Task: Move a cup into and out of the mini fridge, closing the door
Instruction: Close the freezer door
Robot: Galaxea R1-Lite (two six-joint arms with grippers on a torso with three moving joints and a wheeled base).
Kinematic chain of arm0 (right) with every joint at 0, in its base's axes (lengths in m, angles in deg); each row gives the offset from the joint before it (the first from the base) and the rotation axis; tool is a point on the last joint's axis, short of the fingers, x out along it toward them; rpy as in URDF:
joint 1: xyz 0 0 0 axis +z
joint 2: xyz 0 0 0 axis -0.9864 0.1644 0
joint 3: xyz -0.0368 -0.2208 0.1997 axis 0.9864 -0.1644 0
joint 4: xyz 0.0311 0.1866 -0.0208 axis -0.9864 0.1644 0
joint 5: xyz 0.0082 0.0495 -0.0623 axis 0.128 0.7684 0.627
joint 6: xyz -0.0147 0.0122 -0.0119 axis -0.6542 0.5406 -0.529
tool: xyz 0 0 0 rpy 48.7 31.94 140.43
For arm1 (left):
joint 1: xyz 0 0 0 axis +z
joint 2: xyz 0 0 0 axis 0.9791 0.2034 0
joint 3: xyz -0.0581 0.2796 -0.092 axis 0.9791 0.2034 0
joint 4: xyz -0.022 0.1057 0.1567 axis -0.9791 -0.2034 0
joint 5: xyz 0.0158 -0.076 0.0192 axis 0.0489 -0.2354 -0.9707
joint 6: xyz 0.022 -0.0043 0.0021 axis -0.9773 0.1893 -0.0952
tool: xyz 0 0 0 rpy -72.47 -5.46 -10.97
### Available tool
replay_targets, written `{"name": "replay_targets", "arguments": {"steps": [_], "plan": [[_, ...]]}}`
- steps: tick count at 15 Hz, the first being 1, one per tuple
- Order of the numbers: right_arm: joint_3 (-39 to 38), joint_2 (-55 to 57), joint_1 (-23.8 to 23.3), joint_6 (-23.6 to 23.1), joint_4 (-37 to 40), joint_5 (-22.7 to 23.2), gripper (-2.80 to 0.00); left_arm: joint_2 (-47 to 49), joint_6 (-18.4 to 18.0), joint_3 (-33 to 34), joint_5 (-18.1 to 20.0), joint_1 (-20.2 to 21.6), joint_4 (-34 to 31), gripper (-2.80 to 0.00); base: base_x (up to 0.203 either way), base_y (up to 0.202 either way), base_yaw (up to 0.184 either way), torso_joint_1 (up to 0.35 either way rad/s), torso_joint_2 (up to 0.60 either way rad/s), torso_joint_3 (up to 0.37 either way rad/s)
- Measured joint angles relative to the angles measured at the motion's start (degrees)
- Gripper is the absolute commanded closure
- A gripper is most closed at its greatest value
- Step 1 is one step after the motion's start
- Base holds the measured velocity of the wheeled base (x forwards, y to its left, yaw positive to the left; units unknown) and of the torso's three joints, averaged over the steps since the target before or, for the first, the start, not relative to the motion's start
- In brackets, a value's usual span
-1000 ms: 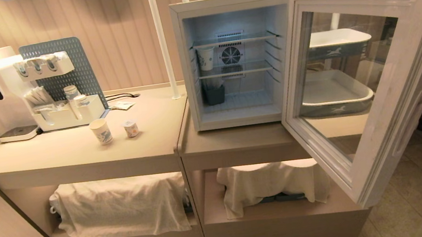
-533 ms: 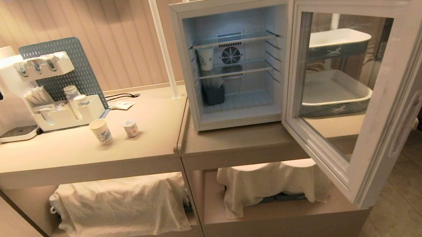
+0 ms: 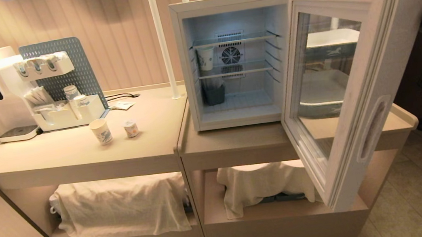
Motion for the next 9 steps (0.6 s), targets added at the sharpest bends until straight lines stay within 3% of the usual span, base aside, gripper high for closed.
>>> {"name": "replay_targets", "arguments": {"steps": [3, 9], "plan": [[-0.3, -0.7, 7.3, 4.7, 0.5, 0.7, 0.00, 0.0, 0.0, 0.0, 0.0, 0.0, 0.0, 0.00, 0.000, 0.000, 0.000, 0.000, 0.00, 0.000], [6.2, 5.0, 14.3, 4.9, -0.1, 2.1, 0.00, 0.0, 0.0, 0.0, 0.0, 0.0, 0.0, 0.00, 0.000, 0.000, 0.000, 0.000, 0.00, 0.000]]}}
